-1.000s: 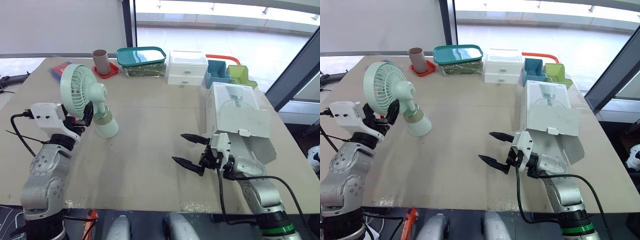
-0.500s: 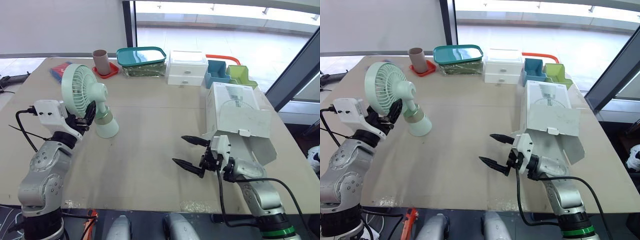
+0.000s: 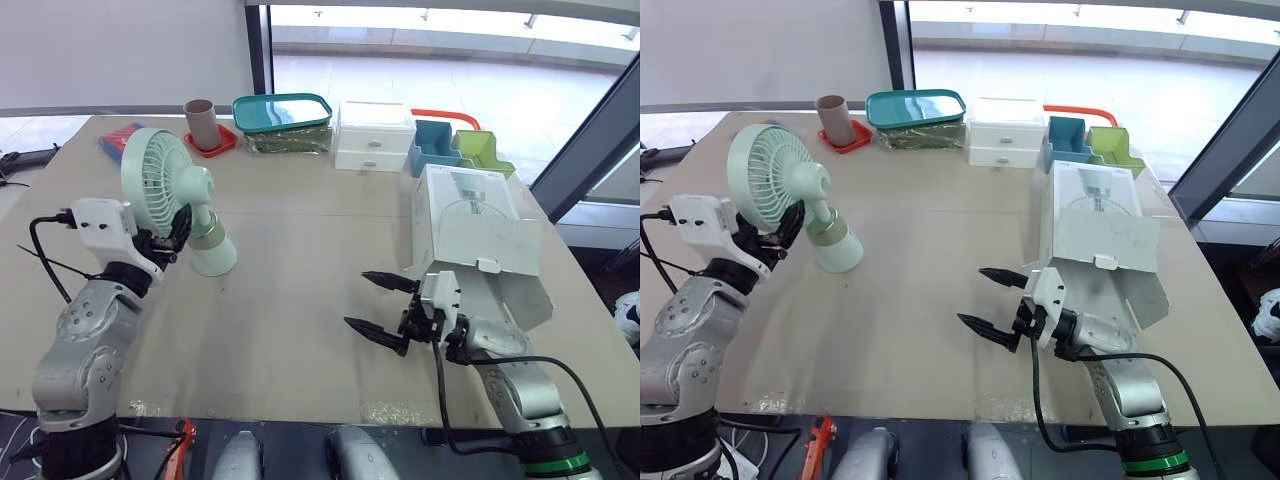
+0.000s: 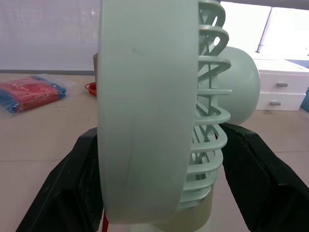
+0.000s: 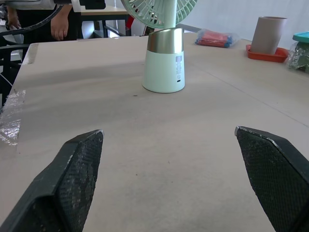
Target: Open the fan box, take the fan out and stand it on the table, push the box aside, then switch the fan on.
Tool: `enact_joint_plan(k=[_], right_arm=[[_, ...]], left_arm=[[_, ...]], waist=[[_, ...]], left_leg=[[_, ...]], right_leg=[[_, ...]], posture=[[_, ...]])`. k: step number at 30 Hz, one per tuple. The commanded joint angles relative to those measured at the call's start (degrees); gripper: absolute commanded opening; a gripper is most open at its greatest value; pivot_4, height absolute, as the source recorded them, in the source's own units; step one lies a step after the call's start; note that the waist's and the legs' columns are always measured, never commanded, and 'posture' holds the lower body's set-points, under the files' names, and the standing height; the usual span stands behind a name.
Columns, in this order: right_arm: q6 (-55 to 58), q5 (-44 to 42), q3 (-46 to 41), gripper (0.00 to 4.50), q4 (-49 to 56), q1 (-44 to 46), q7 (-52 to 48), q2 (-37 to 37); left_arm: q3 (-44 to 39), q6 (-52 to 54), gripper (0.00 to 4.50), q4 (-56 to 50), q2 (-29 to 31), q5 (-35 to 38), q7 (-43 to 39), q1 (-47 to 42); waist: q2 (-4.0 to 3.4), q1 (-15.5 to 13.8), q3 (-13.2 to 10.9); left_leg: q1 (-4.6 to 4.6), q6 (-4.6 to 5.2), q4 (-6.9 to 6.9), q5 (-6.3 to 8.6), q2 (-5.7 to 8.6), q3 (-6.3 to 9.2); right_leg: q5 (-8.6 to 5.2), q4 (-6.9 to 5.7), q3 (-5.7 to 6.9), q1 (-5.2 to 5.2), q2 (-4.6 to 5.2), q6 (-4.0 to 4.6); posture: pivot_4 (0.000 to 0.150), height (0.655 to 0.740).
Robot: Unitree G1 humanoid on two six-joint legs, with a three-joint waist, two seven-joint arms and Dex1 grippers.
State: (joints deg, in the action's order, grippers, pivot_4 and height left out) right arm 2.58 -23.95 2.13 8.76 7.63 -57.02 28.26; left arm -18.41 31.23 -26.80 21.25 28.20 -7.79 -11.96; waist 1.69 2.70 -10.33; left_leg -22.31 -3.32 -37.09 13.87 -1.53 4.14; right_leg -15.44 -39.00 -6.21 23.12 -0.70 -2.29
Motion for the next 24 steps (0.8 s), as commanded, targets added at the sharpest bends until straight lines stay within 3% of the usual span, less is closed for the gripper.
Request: enact_joint_plan(k=[1, 4, 5, 7, 24], right_arm=[[-0.68, -0.05, -0.37, 4.5, 1.42, 0.42, 0.29, -0.07], [-0.73, 0.01, -0.34, 4.5, 1.43, 0.46, 0.35, -0.08], [-0.77, 0.03, -0.34, 4.5, 1.44, 0.43, 0.36, -0.08], [-0.78, 0.07, -0.38, 4.5, 1.43, 0.4, 0.44, -0.06], [-0.87, 0.18, -0.41, 4.5, 1.14, 0.34, 0.73, 0.16]], left_arm=[[-0.1, -2.0, 3.47, -0.18, 0.81, -1.27, -0.72, -0.6], [-0.07, -2.08, 2.85, 0.11, 0.69, -1.74, -0.79, -0.75], [-0.09, -2.15, 2.32, 0.15, 0.65, -1.86, -0.8, -0.73], [-0.09, -2.23, 1.89, 0.24, 0.58, -2.17, -0.75, -0.73], [0.73, -4.48, 1.89, -1.21, 0.82, -4.15, -3.52, -0.86]], waist=[[0.0, 0.0, 0.0], [0.0, 0.0, 0.0], [0.0, 0.0, 0.0], [0.0, -0.03, 0.0], [0.01, -0.02, -0.01]], left_leg=[[0.0, 0.0, 0.0, 0.0, 0.0, 0.0], [0.0, 0.0, 0.0, 0.0, 0.0, 0.0], [0.0, 0.0, 0.0, 0.0, 0.0, 0.0], [0.0, 0.0, 0.0, 0.0, 0.0, 0.0], [-0.01, 0.0, 0.0, 0.0, 0.0, 0.0]], right_leg=[[0.0, 0.0, 0.0, 0.0, 0.0, 0.0], [0.0, 0.0, 0.0, 0.0, 0.0, 0.0], [0.0, 0.0, 0.0, 0.0, 0.0, 0.0], [0.0, 0.0, 0.0, 0.0, 0.0, 0.0], [0.0, 0.0, 0.01, 0.01, 0.0, 0.0]], posture=[[0.15, 0.74], [0.15, 0.74], [0.15, 0.74], [0.15, 0.74], [0.15, 0.74]])
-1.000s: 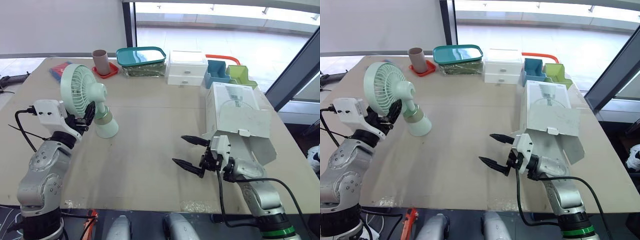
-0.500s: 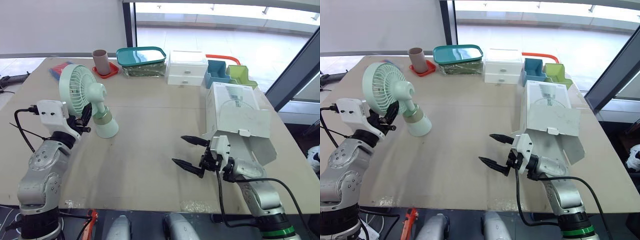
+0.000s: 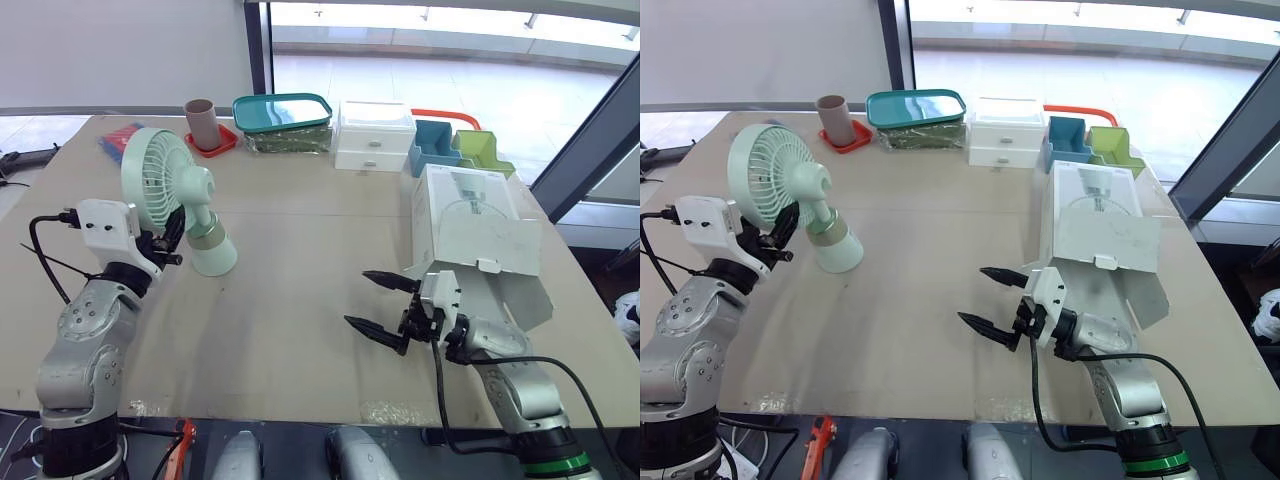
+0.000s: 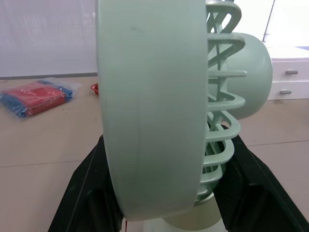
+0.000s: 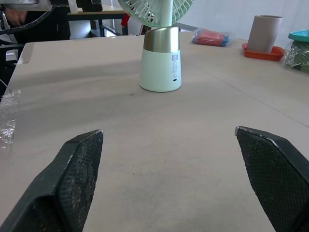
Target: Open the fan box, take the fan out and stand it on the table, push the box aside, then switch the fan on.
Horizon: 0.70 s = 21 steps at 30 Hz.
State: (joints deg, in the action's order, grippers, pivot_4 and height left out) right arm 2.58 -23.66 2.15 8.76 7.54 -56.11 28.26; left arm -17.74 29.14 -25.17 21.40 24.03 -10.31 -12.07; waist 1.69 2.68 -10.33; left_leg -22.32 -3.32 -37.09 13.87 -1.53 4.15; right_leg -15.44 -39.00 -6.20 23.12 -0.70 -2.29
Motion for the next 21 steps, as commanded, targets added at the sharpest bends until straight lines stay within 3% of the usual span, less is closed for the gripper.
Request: enact_joint_plan(k=[1, 16, 21], right_arm=[[-0.84, -0.11, -0.46, 4.5, 1.16, 0.39, -0.18, 0.17], [-0.84, 0.08, -0.89, 4.5, 1.4, 0.01, -0.02, 0.46], [-0.82, 0.16, -0.76, 4.5, 1.72, -0.22, 0.2, 0.35]], left_arm=[[0.5, -2.27, 1.89, -3.93, 0.78, 0.08, -1.46, -0.46], [8.54, 3.52, 1.89, -16.46, -2.0, 6.63, -2.96, 3.57], [11.3, 4.62, 1.89, -19.87, -2.2, 5.51, -1.65, 4.6]], waist=[[0.0, 0.0, 0.0], [0.04, 0.0, -0.03], [0.05, 0.01, -0.03]], left_leg=[[-0.01, 0.0, 0.0, 0.0, 0.0, 0.0], [-0.07, -0.02, -0.02, 0.02, 0.0, 0.02], [-0.11, 0.0, -0.07, 0.04, 0.01, 0.03]], right_leg=[[0.0, 0.0, 0.0, 0.0, 0.0, 0.0], [0.0, 0.01, 0.01, 0.03, 0.0, 0.0], [-0.01, 0.01, 0.02, 0.04, 0.01, -0.01]], posture=[[0.15, 0.74], [0.15, 0.74], [0.15, 0.74]])
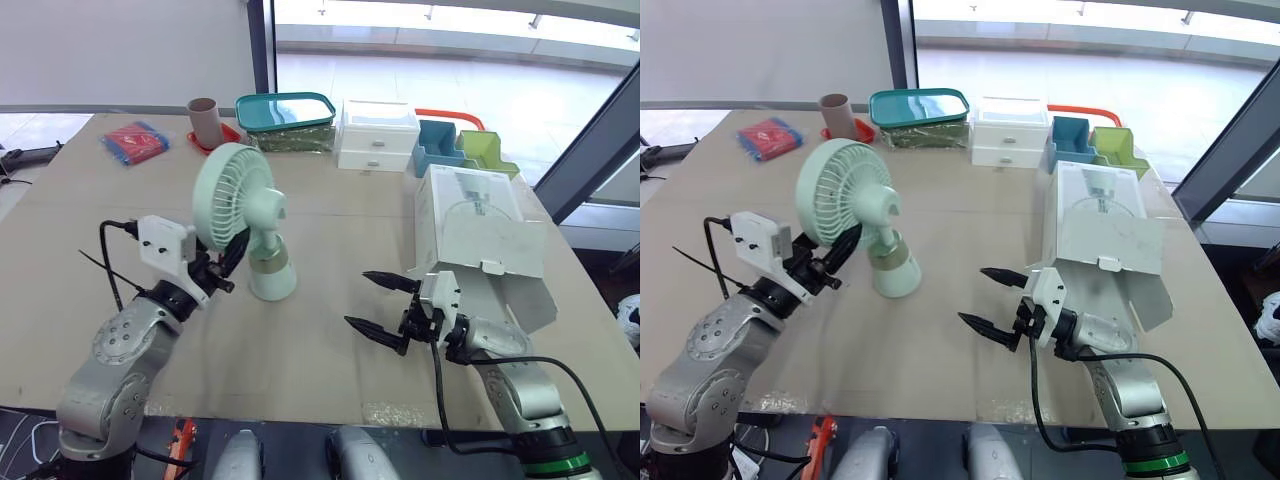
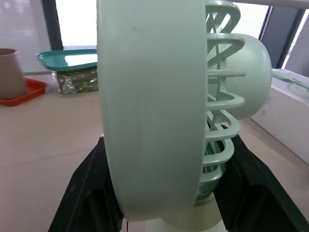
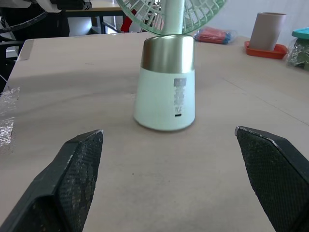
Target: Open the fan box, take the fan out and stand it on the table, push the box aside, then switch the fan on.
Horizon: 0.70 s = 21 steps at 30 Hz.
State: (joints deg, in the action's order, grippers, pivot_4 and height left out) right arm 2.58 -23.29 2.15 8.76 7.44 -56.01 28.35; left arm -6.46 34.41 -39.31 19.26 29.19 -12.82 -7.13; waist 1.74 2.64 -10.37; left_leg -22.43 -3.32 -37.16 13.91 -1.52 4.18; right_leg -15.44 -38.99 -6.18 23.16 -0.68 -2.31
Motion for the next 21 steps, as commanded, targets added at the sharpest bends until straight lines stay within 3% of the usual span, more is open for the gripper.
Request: enact_joint_plan(k=[1, 16, 21], right_arm=[[-0.88, -0.19, -0.74, 4.5, 1.76, -0.23, 0.11, 0.24], [-0.82, 0.18, -0.38, 4.5, 2.47, -0.7, 0.83, -0.22], [4.22, -2.11, -0.28, 4.5, 6.05, 0.26, 2.66, -0.19]], left_arm=[[0.7, -0.79, 1.89, -6.43, 0.21, 0.26, 0.39, 0.44], [4.59, -1.14, 1.89, -4.78, -0.64, -1.67, 0.44, 2.98], [4.4, -1.45, 1.89, -4.68, -0.64, -1.18, -0.32, 2.97]], waist=[[0.0, 0.15, 0.0], [-0.01, 0.05, 0.0], [-0.01, 0.05, 0.0]], left_leg=[[0.02, 0.0, 0.0, 0.0, -0.01, 0.0], [0.02, 0.0, -0.09, 0.0, -0.01, -0.02], [0.02, 0.0, -0.1, 0.0, -0.01, -0.02]], right_leg=[[0.0, 0.0, -0.01, 0.0, -0.01, 0.0], [0.02, -0.01, -0.02, -0.02, -0.02, 0.01], [0.03, -0.01, -0.03, -0.03, -0.02, 0.0]], posture=[[0.15, 0.74], [0.15, 0.74], [0.15, 0.74]])
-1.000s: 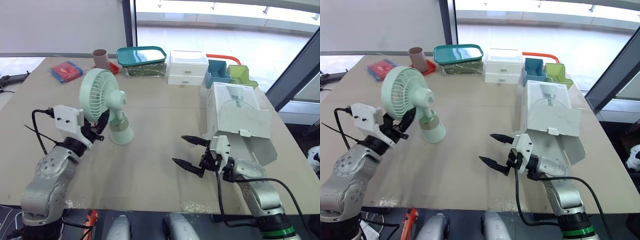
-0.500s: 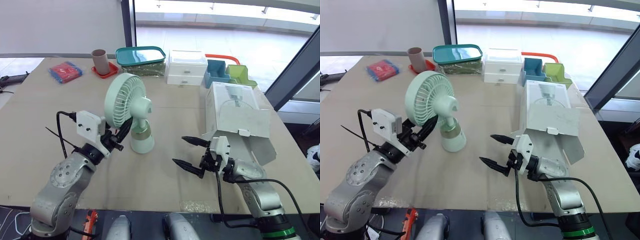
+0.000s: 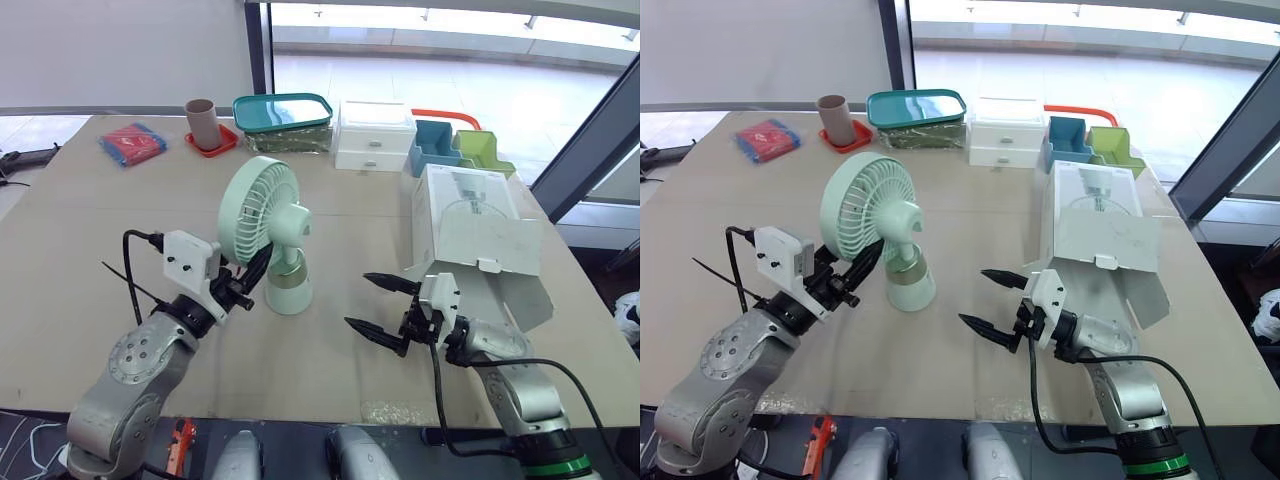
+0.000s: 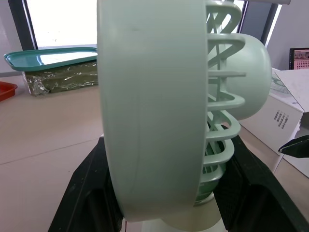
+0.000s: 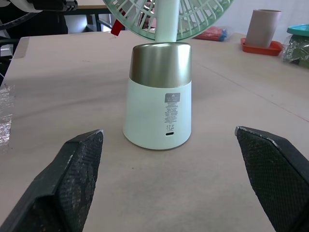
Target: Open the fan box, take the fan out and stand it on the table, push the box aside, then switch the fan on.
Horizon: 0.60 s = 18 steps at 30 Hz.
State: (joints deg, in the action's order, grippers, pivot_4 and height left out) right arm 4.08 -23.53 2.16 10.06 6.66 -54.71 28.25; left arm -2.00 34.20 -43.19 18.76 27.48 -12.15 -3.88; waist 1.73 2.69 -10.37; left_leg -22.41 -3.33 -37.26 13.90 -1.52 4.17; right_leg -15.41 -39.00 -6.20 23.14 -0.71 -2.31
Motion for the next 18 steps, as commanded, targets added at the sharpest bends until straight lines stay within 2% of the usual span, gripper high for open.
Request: enact_joint_plan(k=[1, 7, 10, 13, 15, 18], right_arm=[[5.3, -2.2, 0.14, 4.5, 6.09, 2.31, 2.74, -0.18], [22.26, -3.0, 3.18, 4.5, 12.36, 12.29, 13.28, -3.02], [27.08, -2.2, 5.59, 4.5, 13.6, 15.73, 16.29, -4.67], [28.83, -0.56, 7.87, 3.85, 14.21, 17.26, 17.57, -5.09], [28.93, 0.71, 8.75, 3.12, 14.26, 17.77, 18.18, -4.98], [29.28, 1.94, 9.64, 3.12, 14.1, 18.39, 18.99, -5.19]], left_arm=[[-0.24, -1.39, 1.89, -0.69, -0.09, 0.81, -1.42, -0.14], [-1.78, -0.54, 1.89, -0.21, 0.08, 3.57, -3.5, -0.3], [-1.74, -0.17, 1.89, 0.4, 0.27, 4.04, -3.68, -1.35], [-1.61, -0.02, 1.88, 0.86, 0.37, 4.39, -3.83, -2.22], [-1.69, 0.14, 1.88, 1.09, 0.44, 4.45, -3.92, -2.56], [-1.88, 0.52, 1.88, 1.37, 0.47, 4.62, -4.05, -3.14]], waist=[[0.0, 0.01, 0.0], [-0.01, 0.01, 0.0], [0.01, -0.17, 0.01], [0.01, -0.15, 0.01], [0.01, -0.15, 0.01], [0.01, -0.13, 0.01]], left_leg=[[0.0, 0.0, 0.0, 0.0, 0.0, 0.0], [0.01, -0.01, -0.02, -0.01, -0.02, 0.01], [-0.06, 0.0, -0.02, 0.0, 0.03, 0.05], [-0.11, 0.06, -0.03, 0.05, 0.07, 0.06], [-0.13, 0.07, -0.03, 0.05, 0.07, 0.07], [-0.13, 0.08, -0.03, 0.06, 0.07, 0.07]], right_leg=[[0.0, 0.0, 0.0, 0.0, 0.0, 0.0], [0.02, -0.03, 0.02, 0.01, -0.03, 0.02], [-0.01, -0.01, 0.04, 0.01, 0.02, -0.04], [-0.02, 0.02, 0.05, 0.04, 0.07, -0.05], [-0.02, 0.02, 0.07, 0.05, 0.08, -0.05], [-0.01, 0.02, 0.07, 0.05, 0.08, -0.04]], posture=[[0.15, 0.74], [0.15, 0.74], [0.15, 0.74], [0.15, 0.74], [0.15, 0.74], [0.15, 0.74]])
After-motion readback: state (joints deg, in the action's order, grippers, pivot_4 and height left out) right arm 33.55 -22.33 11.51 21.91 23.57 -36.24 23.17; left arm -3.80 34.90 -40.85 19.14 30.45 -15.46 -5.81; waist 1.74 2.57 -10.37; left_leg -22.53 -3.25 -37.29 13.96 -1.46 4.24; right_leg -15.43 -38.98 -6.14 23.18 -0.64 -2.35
